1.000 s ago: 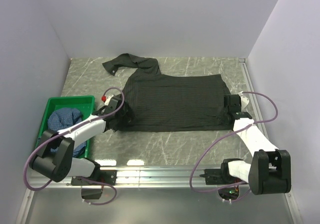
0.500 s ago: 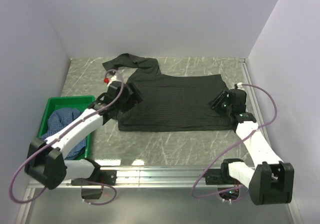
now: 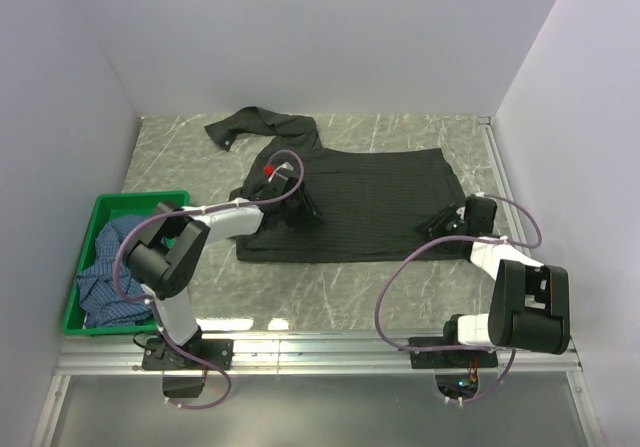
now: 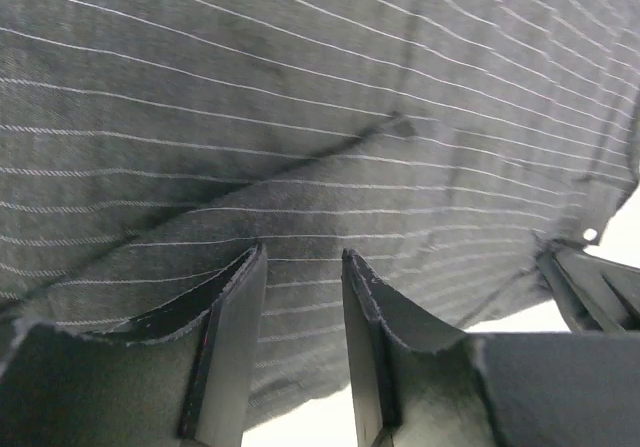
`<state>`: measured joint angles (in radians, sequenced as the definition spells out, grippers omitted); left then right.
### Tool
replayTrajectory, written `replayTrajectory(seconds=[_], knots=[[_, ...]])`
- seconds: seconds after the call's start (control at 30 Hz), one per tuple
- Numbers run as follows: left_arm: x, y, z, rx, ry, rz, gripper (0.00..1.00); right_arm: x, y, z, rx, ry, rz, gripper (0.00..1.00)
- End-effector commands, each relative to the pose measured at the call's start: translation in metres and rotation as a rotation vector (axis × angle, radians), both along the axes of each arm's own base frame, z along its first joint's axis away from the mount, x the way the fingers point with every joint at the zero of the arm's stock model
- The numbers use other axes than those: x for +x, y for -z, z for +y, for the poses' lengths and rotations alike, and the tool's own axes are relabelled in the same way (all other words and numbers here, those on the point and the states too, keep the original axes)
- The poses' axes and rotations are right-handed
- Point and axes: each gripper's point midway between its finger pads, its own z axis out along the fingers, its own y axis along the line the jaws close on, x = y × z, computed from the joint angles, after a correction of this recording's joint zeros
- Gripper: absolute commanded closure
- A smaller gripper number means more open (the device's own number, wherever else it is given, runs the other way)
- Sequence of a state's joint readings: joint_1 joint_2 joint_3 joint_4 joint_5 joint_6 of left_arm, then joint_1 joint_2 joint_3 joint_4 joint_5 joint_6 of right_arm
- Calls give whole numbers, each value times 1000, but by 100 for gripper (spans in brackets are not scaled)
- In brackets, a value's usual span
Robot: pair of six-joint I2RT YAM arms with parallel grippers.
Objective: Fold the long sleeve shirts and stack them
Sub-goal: Fold the shirt
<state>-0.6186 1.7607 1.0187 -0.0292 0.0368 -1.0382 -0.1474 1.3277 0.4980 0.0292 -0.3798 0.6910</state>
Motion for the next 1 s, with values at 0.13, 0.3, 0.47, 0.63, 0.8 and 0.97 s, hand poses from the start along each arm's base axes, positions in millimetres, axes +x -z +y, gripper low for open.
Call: replayTrajectory(seconds=[0.13,0.3,0.47,0.63,0.8,0.97], knots=[[7,27,20,14,-79,15,57,-10,15,-50,-1,182,77,60],[8,34,38,82,-119,19,52,-17,18,-68,-7,257,122,61],[12,-1,50,107,-143,-47,34,-16,-8,-75,-74,264,71,61],[-4,-30,87,215,-204,-81,20,-9,-46,-62,-227,153,-13,60],[-25,-31,112,297,-208,-81,20,-3,-67,0,-373,-105,-44,55],[-46,-5,124,347,-177,-17,21,-5,-53,50,-439,-284,15,47]])
